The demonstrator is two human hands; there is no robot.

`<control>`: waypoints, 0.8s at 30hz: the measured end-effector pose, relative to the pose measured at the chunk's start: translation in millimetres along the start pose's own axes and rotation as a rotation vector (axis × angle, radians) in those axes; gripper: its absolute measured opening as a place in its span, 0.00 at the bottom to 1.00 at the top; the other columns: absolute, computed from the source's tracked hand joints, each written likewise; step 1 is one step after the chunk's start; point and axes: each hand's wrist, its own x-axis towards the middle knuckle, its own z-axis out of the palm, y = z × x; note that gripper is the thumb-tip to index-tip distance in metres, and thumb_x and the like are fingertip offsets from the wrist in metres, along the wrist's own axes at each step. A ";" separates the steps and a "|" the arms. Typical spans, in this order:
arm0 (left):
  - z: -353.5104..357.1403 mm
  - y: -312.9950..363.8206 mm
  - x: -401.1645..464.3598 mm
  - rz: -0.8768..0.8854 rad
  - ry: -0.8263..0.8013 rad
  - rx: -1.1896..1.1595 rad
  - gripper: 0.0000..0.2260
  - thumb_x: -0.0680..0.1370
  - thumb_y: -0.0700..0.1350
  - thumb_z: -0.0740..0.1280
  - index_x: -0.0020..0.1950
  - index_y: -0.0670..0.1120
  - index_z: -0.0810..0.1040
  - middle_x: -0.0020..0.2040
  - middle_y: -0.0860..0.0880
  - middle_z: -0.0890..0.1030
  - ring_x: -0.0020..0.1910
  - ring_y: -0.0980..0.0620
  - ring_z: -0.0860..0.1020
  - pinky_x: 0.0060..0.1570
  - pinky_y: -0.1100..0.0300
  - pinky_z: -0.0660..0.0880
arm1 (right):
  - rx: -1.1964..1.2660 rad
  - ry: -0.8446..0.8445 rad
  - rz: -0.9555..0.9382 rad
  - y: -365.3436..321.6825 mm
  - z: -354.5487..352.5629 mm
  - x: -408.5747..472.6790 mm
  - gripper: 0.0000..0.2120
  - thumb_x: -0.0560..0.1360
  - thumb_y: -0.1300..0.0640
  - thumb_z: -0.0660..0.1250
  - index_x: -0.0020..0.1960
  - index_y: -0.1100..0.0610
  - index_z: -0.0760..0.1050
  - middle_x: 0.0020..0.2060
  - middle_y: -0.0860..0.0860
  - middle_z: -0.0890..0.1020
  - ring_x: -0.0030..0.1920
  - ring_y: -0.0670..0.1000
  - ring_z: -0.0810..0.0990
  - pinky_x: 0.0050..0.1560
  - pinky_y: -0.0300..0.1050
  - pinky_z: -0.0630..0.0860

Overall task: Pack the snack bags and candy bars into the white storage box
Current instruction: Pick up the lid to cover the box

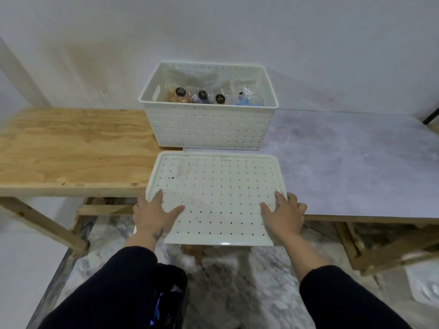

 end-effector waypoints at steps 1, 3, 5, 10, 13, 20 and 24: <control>-1.6 -3.1 -3.8 -0.014 0.003 -0.040 0.41 0.69 0.69 0.65 0.76 0.53 0.58 0.75 0.39 0.54 0.72 0.34 0.57 0.69 0.41 0.62 | 0.029 -0.001 0.014 0.7 -0.2 -7.1 0.30 0.75 0.39 0.60 0.74 0.50 0.61 0.73 0.51 0.59 0.68 0.57 0.57 0.67 0.53 0.62; -5.3 -8.3 -12.4 -0.032 0.001 -0.097 0.42 0.68 0.67 0.68 0.76 0.52 0.59 0.75 0.40 0.55 0.72 0.35 0.58 0.69 0.43 0.63 | 0.044 -0.007 0.022 1.2 -2.3 -20.7 0.32 0.74 0.38 0.62 0.74 0.49 0.61 0.73 0.50 0.59 0.68 0.57 0.56 0.67 0.53 0.62; -9.2 -11.2 -21.3 -0.027 0.010 -0.115 0.42 0.68 0.66 0.69 0.76 0.52 0.59 0.75 0.40 0.55 0.72 0.35 0.58 0.69 0.43 0.63 | 0.029 -0.005 0.016 -0.6 -8.0 -30.4 0.35 0.73 0.36 0.62 0.74 0.49 0.59 0.73 0.50 0.58 0.68 0.57 0.56 0.67 0.53 0.62; -39.2 -4.3 -40.5 0.044 0.131 -0.211 0.41 0.67 0.67 0.69 0.75 0.52 0.62 0.74 0.40 0.58 0.73 0.37 0.56 0.71 0.44 0.60 | 0.030 0.119 -0.040 -24.5 -43.3 -41.7 0.36 0.72 0.35 0.63 0.74 0.48 0.58 0.72 0.51 0.58 0.65 0.57 0.57 0.65 0.53 0.64; -68.5 2.6 -44.3 0.113 0.242 -0.310 0.41 0.66 0.66 0.70 0.75 0.51 0.64 0.75 0.42 0.55 0.74 0.39 0.54 0.72 0.43 0.59 | 0.103 0.174 -0.078 -46.2 -68.1 -40.9 0.37 0.71 0.35 0.64 0.74 0.49 0.58 0.72 0.50 0.57 0.66 0.57 0.57 0.66 0.53 0.62; -141.8 25.5 -14.3 0.184 0.375 -0.324 0.41 0.67 0.68 0.69 0.75 0.52 0.63 0.76 0.41 0.56 0.74 0.37 0.54 0.71 0.42 0.58 | 0.195 0.268 -0.139 -107.3 -111.9 -15.0 0.37 0.70 0.36 0.66 0.73 0.50 0.61 0.72 0.52 0.59 0.67 0.58 0.57 0.66 0.53 0.61; -171.4 47.3 24.8 0.213 0.388 -0.312 0.42 0.66 0.69 0.68 0.75 0.51 0.62 0.74 0.40 0.59 0.73 0.37 0.55 0.72 0.42 0.58 | 0.186 0.268 -0.160 -138.9 -132.4 24.4 0.35 0.69 0.35 0.66 0.71 0.50 0.64 0.70 0.53 0.60 0.65 0.58 0.58 0.64 0.52 0.62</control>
